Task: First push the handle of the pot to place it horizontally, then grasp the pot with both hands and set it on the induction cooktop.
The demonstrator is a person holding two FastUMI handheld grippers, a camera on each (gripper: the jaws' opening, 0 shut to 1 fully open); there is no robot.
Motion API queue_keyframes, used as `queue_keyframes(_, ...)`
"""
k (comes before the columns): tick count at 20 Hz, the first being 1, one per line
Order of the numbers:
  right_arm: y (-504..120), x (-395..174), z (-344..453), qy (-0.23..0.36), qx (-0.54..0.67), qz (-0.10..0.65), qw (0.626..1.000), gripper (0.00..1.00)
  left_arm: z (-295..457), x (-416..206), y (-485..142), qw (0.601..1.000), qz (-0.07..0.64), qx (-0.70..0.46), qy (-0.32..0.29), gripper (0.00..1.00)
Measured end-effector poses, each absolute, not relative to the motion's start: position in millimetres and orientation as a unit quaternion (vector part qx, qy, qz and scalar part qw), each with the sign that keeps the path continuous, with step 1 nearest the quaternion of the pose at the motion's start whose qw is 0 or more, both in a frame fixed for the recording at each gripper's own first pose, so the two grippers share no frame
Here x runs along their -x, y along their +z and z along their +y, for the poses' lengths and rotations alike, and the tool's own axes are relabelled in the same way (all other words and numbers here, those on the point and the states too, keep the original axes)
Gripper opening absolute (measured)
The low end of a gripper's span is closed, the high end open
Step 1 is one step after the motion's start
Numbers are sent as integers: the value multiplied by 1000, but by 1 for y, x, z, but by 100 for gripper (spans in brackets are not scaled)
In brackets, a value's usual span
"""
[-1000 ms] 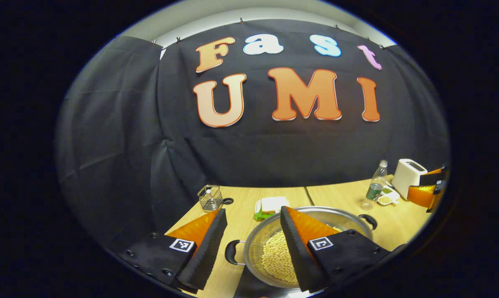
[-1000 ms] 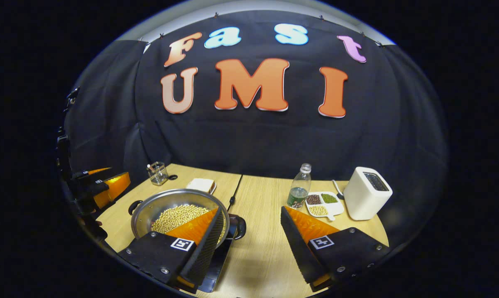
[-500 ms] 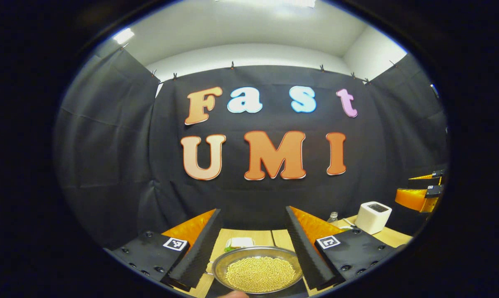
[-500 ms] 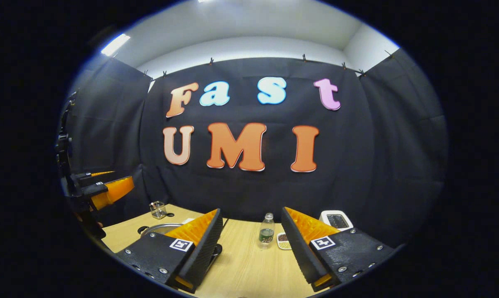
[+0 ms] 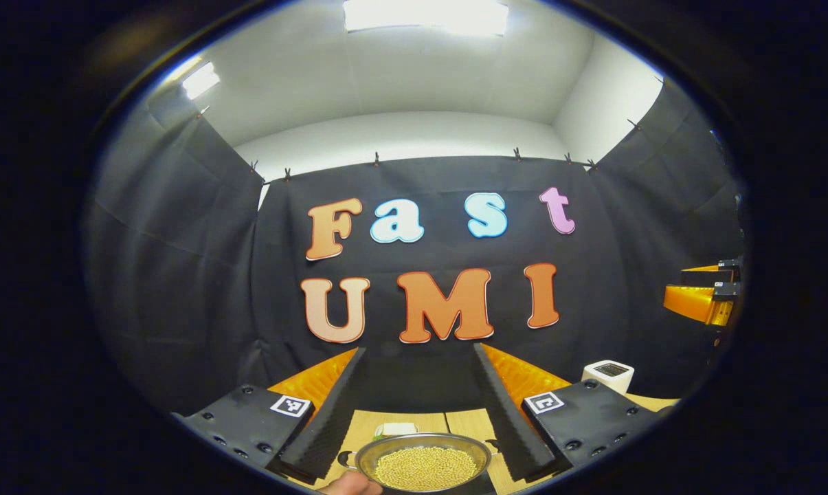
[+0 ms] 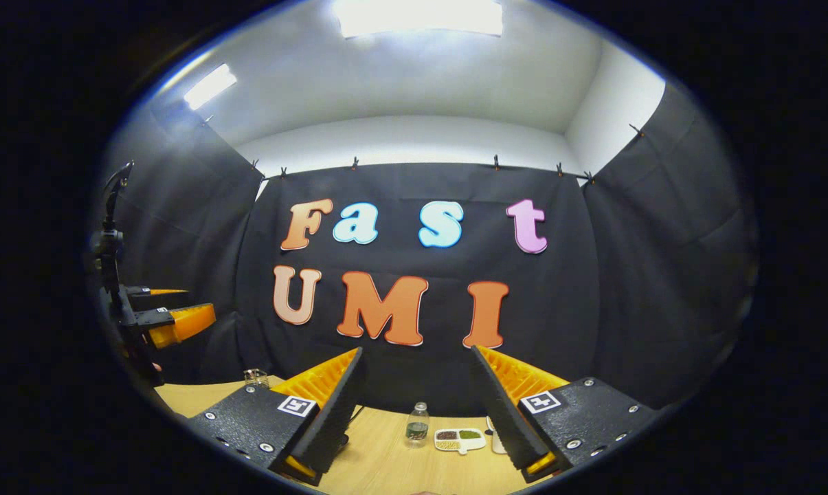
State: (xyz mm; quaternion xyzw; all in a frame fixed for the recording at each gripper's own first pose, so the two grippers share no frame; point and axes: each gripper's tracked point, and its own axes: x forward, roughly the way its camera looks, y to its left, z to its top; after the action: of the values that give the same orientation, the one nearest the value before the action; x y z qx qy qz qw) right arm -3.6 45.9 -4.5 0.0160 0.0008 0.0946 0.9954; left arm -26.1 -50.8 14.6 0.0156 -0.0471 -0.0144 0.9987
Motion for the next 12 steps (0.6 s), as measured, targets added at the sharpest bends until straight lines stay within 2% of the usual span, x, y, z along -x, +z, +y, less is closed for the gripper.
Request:
queue_keyframes(1,-3,9,40,93,-9,-5,996,97,-50,31,19,998,-53,-16,-14,100)
queue_keyframes(3,1,18,40,100,-1,-14,995,97,-46,37,31,997,-76,-16,-13,100)
queue_keyframes(4,2,20,43,107,1,-16,994,93,-43,39,34,996,-83,-16,-7,100)
queue_keyframes(6,2,21,41,107,3,-21,994,93,-34,44,38,996,-89,-14,-1,100)
queue_keyframes(7,4,20,38,102,4,-26,994,90,-33,46,41,996,-91,-12,-3,100)
queue_keyframes(8,7,21,35,96,5,-32,995,94,-32,47,42,996,-92,-10,-2,100)
queue_keyframes(12,19,23,27,86,0,-62,994,95,-21,51,44,995,-98,-12,6,100)
